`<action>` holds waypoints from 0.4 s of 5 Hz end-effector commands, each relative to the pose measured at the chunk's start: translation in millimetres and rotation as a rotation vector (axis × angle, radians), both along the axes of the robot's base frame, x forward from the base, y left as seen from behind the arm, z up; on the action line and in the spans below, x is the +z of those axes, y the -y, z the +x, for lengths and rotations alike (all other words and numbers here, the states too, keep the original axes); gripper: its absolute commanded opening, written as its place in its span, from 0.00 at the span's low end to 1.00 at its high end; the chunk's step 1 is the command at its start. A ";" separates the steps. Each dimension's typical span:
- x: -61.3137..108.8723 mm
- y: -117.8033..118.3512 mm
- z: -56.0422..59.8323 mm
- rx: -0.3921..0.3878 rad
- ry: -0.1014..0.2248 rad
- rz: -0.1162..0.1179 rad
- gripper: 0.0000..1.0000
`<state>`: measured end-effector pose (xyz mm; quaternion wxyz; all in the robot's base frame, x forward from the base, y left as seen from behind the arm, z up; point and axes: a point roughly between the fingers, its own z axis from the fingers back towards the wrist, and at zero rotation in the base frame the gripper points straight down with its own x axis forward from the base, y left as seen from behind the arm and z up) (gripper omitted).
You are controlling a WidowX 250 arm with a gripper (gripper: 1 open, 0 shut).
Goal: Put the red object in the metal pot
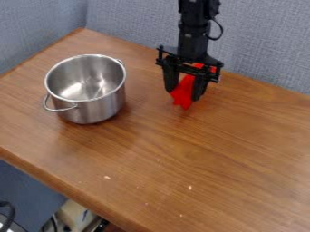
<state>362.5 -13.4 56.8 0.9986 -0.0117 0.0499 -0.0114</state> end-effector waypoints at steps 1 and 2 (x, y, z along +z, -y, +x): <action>33.8 -5.6 4.6 0.013 0.099 0.003 0.00; 33.8 -6.6 4.3 0.017 0.102 0.002 0.00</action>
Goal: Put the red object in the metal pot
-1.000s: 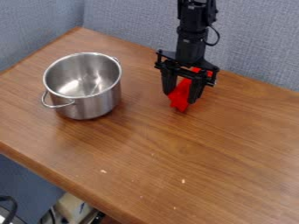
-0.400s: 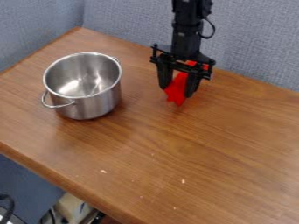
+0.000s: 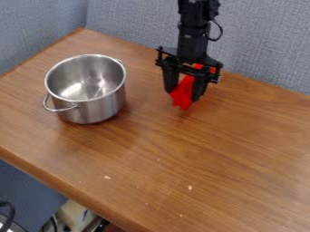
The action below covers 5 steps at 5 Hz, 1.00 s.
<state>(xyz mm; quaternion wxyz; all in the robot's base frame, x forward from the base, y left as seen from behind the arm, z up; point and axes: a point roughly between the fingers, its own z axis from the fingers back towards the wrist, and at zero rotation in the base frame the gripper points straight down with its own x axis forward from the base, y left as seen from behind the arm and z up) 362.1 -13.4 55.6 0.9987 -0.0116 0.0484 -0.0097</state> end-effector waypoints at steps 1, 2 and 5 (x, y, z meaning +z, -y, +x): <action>35.0 -7.6 4.5 0.018 0.101 0.001 0.00; 34.9 -8.5 4.3 0.022 0.103 0.001 0.00; 35.1 -10.9 3.1 0.034 0.107 -0.002 0.00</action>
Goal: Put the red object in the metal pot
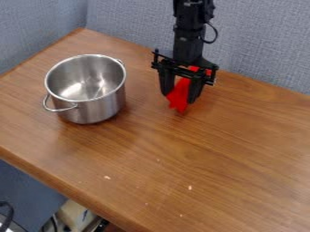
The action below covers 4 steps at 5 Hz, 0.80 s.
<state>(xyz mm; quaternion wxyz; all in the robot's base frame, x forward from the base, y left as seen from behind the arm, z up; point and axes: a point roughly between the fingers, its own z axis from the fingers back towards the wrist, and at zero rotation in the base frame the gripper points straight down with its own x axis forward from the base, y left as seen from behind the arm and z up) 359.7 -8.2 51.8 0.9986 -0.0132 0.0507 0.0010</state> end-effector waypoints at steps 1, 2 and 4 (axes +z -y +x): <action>39.0 -6.6 4.9 0.017 0.112 0.001 0.00; 39.4 -7.5 4.4 0.021 0.113 0.000 0.00; 39.8 -9.4 3.7 0.029 0.115 -0.001 0.00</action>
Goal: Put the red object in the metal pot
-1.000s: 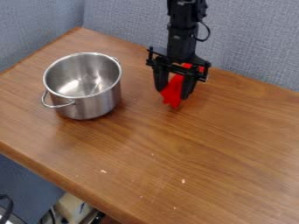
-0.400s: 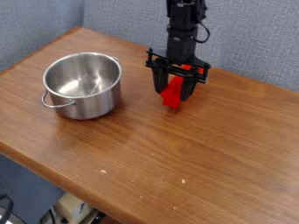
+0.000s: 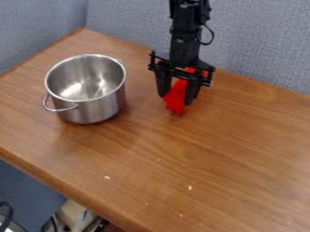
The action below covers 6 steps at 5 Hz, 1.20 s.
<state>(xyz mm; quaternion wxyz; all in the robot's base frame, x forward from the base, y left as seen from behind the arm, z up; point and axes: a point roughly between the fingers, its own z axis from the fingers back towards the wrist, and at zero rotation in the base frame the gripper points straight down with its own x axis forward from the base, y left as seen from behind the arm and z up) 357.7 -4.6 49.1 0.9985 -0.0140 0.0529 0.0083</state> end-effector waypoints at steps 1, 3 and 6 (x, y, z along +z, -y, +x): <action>42.9 -6.7 5.2 0.019 0.120 0.000 0.00; 43.6 -8.7 4.4 0.026 0.121 -0.002 0.00; 46.7 -11.9 1.2 0.037 0.126 -0.007 0.00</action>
